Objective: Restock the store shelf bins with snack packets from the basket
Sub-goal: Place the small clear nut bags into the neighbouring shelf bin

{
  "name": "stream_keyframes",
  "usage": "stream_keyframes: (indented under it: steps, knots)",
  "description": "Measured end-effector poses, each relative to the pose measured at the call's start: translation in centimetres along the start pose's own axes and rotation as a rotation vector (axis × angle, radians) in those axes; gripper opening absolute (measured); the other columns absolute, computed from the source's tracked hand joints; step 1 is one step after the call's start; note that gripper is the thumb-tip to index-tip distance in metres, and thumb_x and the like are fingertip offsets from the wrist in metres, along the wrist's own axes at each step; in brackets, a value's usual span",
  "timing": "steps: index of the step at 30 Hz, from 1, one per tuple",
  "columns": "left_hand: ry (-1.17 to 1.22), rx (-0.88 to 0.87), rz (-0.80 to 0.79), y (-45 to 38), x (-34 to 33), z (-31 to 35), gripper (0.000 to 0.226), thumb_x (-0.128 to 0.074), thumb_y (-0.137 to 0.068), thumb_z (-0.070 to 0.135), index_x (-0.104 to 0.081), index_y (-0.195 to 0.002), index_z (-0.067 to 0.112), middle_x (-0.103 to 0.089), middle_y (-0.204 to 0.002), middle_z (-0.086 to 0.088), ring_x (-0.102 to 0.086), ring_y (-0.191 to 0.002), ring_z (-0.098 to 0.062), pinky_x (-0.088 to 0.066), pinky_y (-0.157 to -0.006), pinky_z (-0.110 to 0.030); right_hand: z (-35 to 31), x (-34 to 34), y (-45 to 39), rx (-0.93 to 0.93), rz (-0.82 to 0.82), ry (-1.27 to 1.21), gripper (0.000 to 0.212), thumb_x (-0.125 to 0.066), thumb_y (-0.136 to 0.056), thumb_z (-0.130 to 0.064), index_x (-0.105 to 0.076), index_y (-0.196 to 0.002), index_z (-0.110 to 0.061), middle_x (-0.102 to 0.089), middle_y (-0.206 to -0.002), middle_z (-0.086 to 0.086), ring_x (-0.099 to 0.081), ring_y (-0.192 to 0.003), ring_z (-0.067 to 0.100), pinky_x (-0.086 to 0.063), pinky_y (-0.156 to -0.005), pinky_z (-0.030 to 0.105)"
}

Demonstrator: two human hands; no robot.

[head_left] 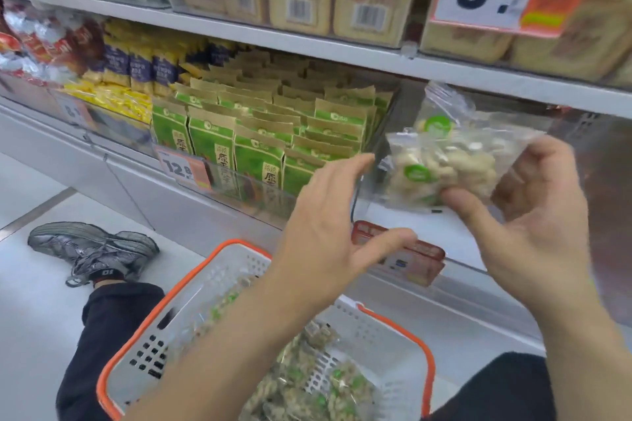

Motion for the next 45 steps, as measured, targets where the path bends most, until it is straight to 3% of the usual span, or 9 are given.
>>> stream_keyframes:
  steps: [3, 6, 12, 18, 23, 31, 35, 41, 45]
  knots:
    - [-0.255, -0.127, -0.028, 1.0, -2.2, -0.4, 0.044, -0.073, -0.086, 0.034, -0.058, -0.122, 0.014, -0.057, -0.119, 0.001, -0.049, -0.114, -0.020, -0.046, -0.093, -0.040, 3.2, 1.2, -1.4, -0.169, 0.006, 0.236, 0.059, -0.078, -0.083, -0.021, -0.038, -0.125, -0.029, -0.057, -0.116, -0.020, -0.060, -0.103, -0.007, -0.046, -0.089, 0.012]
    - [-0.315, -0.164, -0.049, 1.6, -3.5, -1.1, 0.032, -0.074, -0.085, 0.028, -0.063, -0.112, 0.014, -0.060, -0.107, 0.002, -0.049, -0.104, -0.022, -0.048, -0.087, -0.041, 6.8, -0.1, -2.2, -0.344, -0.107, 0.415, 0.066, -0.076, -0.086, -0.026, -0.034, -0.136, -0.019, -0.049, -0.110, -0.021, -0.053, -0.105, 0.005, -0.040, -0.092, 0.023]
    - [-0.287, -0.148, -0.035, 1.5, -3.5, -1.3, 0.027, -0.072, -0.086, 0.027, -0.065, -0.107, 0.013, -0.059, -0.086, 0.008, -0.047, -0.095, -0.019, -0.047, -0.082, -0.033, 11.9, -2.6, -2.7, -0.677, -0.228, 0.393, 0.061, -0.069, -0.093, -0.016, -0.027, -0.135, -0.005, -0.059, -0.099, -0.009, -0.056, -0.084, 0.002, -0.045, -0.085, 0.032]
    - [-0.282, -0.146, -0.049, 1.2, -3.5, -1.4, 0.022, -0.076, -0.084, 0.027, -0.067, -0.100, 0.015, -0.059, -0.081, 0.010, -0.048, -0.091, -0.019, -0.048, -0.079, -0.035, 12.4, -2.0, -2.6, -0.698, -0.273, 0.699, 0.080, -0.079, -0.082, -0.041, -0.032, -0.139, -0.011, -0.046, -0.140, 0.010, -0.051, -0.126, 0.032, -0.043, -0.095, 0.038]
    - [-0.272, -0.156, -0.041, 1.3, -3.5, -1.3, 0.022, -0.077, -0.083, 0.025, -0.068, -0.100, 0.015, -0.060, -0.081, 0.009, -0.048, -0.090, -0.020, -0.049, -0.077, -0.038, 13.6, -2.8, -2.0, -0.735, -0.329, 0.756, 0.083, -0.089, -0.069, -0.040, -0.038, -0.129, -0.015, -0.064, -0.117, 0.009, -0.063, -0.108, 0.029, -0.044, -0.075, 0.033]
    - [-0.255, -0.154, -0.013, 1.7, -3.3, -1.3, 0.022, -0.077, -0.083, 0.023, -0.068, -0.102, 0.015, -0.059, -0.082, 0.009, -0.047, -0.094, -0.019, -0.049, -0.078, -0.039, 13.5, -1.7, -1.8, -0.750, -0.271, 0.672, 0.096, -0.092, -0.066, -0.037, -0.034, -0.139, -0.015, -0.059, -0.130, 0.004, -0.064, -0.110, 0.027, -0.050, -0.085, 0.037]
    - [-0.237, -0.174, 0.030, 1.9, -3.0, -1.2, 0.025, -0.078, -0.083, 0.022, -0.068, -0.105, 0.014, -0.060, -0.087, 0.010, -0.049, -0.096, -0.018, -0.049, -0.078, -0.040, 11.7, -0.2, -1.5, -0.673, -0.178, 0.661, 0.083, -0.087, -0.072, -0.042, -0.045, -0.139, -0.017, -0.061, -0.129, 0.001, -0.061, -0.112, 0.022, -0.046, -0.085, 0.032]
    - [-0.034, -0.104, 0.348, 4.4, 0.3, -1.4, 0.023, -0.072, -0.086, 0.010, -0.064, -0.106, 0.000, -0.058, -0.104, -0.006, -0.055, -0.100, -0.017, -0.044, -0.092, -0.021, 0.7, 1.6, -0.2, -0.079, 0.206, 0.411, 0.011, -0.075, -0.087, -0.020, -0.067, -0.094, -0.023, -0.067, -0.086, -0.019, -0.065, -0.074, -0.001, -0.049, -0.067, 0.010]
    - [0.060, 0.070, 0.325, 8.2, 0.0, -6.1, 0.011, -0.066, -0.087, 0.012, -0.060, -0.096, 0.012, -0.058, -0.086, 0.002, -0.053, -0.077, -0.011, -0.041, -0.073, -0.016, -4.1, -5.1, 3.8, 0.175, -0.015, 0.220, 0.009, -0.075, -0.086, -0.007, -0.068, -0.090, -0.011, -0.067, -0.083, -0.002, -0.065, -0.074, 0.014, -0.053, -0.067, 0.025]
Point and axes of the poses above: each hand's wrist, its own y-axis away from the middle knuckle, its own x-axis out of the back of the hand, z = x × y, the point moved 10 cm from there along -y, towards the middle knuckle
